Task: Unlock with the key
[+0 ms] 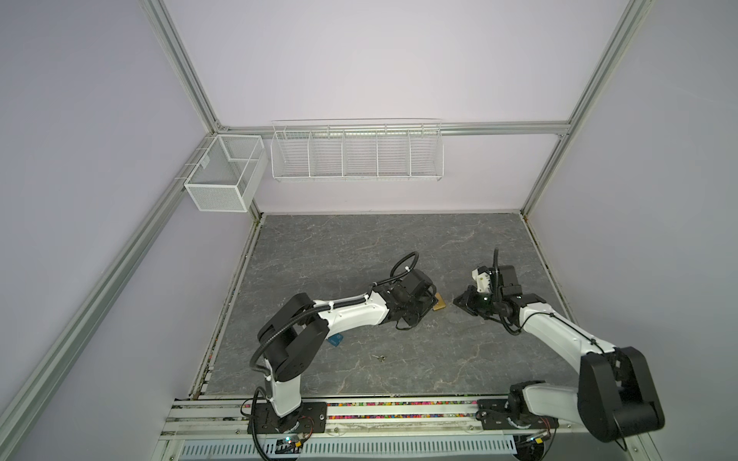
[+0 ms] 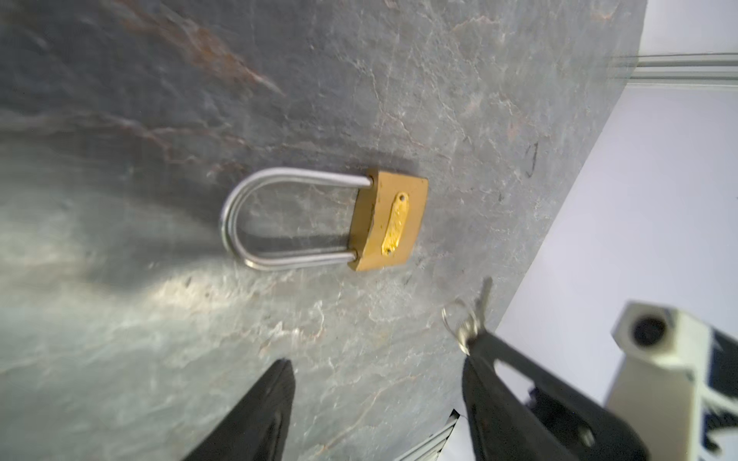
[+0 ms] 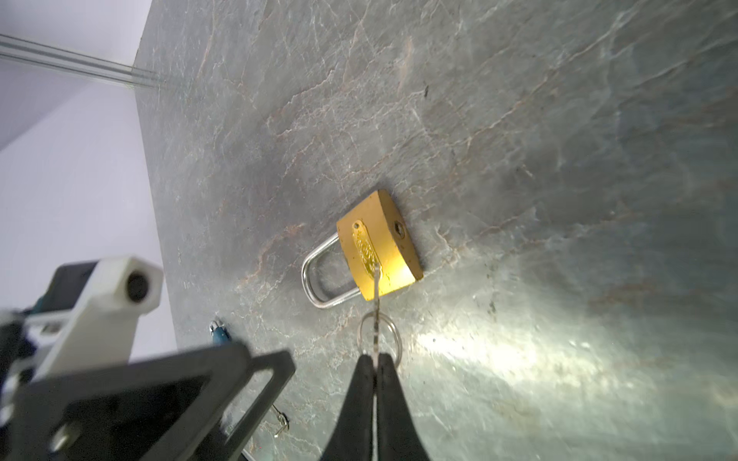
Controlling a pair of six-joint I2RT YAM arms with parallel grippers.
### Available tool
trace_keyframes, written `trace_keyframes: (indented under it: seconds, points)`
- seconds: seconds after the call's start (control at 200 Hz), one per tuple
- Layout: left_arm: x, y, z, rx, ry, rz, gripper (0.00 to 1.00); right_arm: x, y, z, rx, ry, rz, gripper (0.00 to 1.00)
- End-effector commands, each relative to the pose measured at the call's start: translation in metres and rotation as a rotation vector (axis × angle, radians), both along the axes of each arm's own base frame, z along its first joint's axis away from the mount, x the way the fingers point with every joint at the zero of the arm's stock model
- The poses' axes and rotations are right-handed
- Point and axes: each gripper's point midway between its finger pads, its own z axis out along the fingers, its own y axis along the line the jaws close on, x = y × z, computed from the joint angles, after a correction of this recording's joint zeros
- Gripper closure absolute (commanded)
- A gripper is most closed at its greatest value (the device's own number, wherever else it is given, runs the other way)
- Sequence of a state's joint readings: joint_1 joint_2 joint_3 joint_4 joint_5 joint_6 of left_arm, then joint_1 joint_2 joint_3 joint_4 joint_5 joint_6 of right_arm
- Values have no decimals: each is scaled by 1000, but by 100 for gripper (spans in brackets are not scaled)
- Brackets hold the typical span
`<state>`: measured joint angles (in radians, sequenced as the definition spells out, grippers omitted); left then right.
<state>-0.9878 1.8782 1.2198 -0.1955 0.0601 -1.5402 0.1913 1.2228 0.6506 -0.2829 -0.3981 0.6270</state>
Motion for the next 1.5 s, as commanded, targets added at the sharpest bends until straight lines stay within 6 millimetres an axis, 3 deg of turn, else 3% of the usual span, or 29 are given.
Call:
trace_keyframes:
  seconds: [0.0, 0.225, 0.34, 0.53, 0.805, 0.87, 0.98, 1.115, 1.175, 1.245, 1.305, 1.35, 1.39, 1.495]
  points:
    - [29, 3, -3, -6, -8, 46, 31, -28, -9, 17, -42, -48, 26, 94]
    - [44, 6, -22, 37, 26, 50, 30, -71, -20, 51, -56, -143, 39, 94]
    - [51, 2, -35, 44, 64, 32, 30, -79, -19, 65, -35, -170, 38, 94]
    - [76, 4, -35, 165, 33, 0, 28, -84, -22, 78, -50, -200, 46, 94]
    - [115, 0, -2, 220, -50, -36, 27, -91, -26, 82, -56, -222, 33, 94]
    - [119, -10, 4, 192, -71, -87, 27, -93, -28, 82, -63, -226, 28, 94]
    - [102, -19, 26, 219, -118, -190, 27, -98, -35, 81, -97, -231, 10, 94]
    - [55, 11, 28, 361, -89, -162, 26, -102, -38, 65, -102, -222, 3, 94]
    - [42, 12, 34, 354, -117, -138, 27, -100, -35, 61, -65, -236, -11, 94]
    - [37, 19, 57, 474, -194, -132, 18, -96, -34, 58, -22, -258, -49, 94]
    - [36, 32, 83, 671, -279, -125, 0, -95, -32, 55, 15, -269, -61, 94]
    - [32, 39, 94, 780, -302, -92, 1, -97, -28, 51, 38, -264, -52, 94]
    - [28, 39, 94, 814, -272, -63, 1, -99, -26, 48, 49, -251, -41, 94]
    - [24, 17, 76, 727, -180, -44, 1, -106, -26, 44, 56, -237, -35, 94]
